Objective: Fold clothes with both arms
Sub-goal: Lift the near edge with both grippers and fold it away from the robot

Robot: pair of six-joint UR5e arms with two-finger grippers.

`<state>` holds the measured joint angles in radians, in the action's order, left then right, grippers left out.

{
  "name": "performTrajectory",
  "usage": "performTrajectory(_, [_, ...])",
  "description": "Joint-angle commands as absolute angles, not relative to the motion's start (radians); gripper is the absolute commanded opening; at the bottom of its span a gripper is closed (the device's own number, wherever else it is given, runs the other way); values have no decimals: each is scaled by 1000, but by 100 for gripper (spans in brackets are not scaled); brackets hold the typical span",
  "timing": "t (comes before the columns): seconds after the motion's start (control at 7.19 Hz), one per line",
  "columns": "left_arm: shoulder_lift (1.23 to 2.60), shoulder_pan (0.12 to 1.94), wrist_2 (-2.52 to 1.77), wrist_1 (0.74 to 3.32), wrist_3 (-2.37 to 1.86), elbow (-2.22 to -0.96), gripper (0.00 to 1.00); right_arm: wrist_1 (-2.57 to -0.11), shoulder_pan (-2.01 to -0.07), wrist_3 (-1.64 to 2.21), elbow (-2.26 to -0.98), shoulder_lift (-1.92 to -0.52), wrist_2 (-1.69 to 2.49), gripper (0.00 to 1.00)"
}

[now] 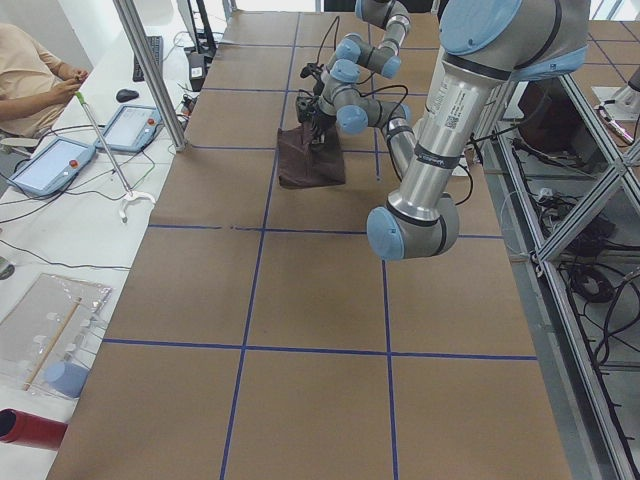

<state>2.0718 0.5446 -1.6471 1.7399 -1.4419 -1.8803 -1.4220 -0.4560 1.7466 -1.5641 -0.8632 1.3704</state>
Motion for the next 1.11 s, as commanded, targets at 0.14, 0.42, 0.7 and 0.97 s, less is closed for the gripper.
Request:
performTrajectory(0.14, [2072, 560, -1644, 1900, -1424, -1712, 0, -1355, -477, 1721, -1442, -834, 1382, 0])
performTrajectory(0.42, [2074, 560, -1644, 1931, -1422, -1680, 0, -1355, -477, 1721, -1439, -834, 1384, 0])
performTrajectory(0.7, [2075, 563, -1646, 1928, -1331, -1687, 100, -1353, -466, 1616, -1443, -831, 1379, 100])
performTrajectory(0.97, [2074, 633, -1716, 1931, -1199, -1694, 100, -1359, -463, 1553, -1509, -825, 1413, 100])
